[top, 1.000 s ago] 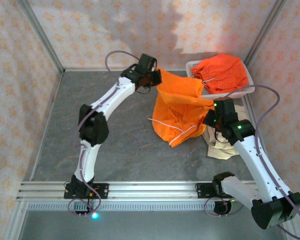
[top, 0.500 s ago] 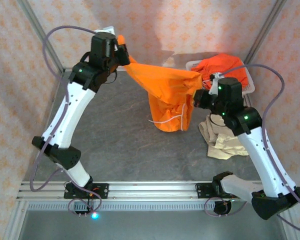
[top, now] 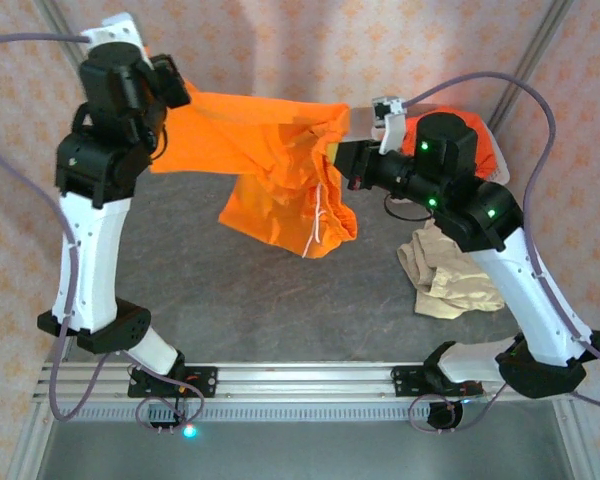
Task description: Fold and stack the shorts
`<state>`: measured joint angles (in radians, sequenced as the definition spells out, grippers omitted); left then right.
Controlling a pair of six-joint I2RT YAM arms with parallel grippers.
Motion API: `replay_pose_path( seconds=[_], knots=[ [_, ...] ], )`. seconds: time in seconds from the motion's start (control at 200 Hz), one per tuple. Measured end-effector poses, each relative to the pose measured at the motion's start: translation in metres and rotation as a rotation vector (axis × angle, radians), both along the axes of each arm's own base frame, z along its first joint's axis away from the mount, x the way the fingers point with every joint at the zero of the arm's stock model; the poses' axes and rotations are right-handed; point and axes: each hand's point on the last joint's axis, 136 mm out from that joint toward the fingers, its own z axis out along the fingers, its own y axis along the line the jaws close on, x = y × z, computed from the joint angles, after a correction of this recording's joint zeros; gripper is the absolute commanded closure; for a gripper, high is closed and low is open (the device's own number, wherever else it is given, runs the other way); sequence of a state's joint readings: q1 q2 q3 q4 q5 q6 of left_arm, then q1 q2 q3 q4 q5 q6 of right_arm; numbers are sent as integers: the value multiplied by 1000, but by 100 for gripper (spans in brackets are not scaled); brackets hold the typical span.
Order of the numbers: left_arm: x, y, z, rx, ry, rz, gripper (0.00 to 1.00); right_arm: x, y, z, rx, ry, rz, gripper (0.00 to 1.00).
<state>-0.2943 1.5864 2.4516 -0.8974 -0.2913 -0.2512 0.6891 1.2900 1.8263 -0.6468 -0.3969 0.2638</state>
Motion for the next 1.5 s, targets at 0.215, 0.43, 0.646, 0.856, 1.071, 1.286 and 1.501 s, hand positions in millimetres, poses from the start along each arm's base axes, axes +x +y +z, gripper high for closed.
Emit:
replay_pose_path(
  seconds=[0.215,0.43,0.646,0.856,1.071,1.286,1.501],
  knots=[
    [-38,30,44,24,-116,95,100,-24,28,20,28,-42,99,100],
    [-45,36,47,59,-116,126,100,-18,11,8,1,-43,-3,100],
    [-2,25,-5,104,23,123,100,22,-20,-62,-185,45,-274,100],
    [92,-4,-151,171,318,106,100,86,-48,-195,-439,282,-467,100],
    [163,-24,-270,202,511,110,99,139,-90,-272,-529,459,-606,100],
    [216,-41,-313,186,535,108,94,190,-107,-314,-548,554,-678,95],
    [246,-54,-298,150,461,81,56,224,-107,-337,-552,606,-711,58]
  ],
)
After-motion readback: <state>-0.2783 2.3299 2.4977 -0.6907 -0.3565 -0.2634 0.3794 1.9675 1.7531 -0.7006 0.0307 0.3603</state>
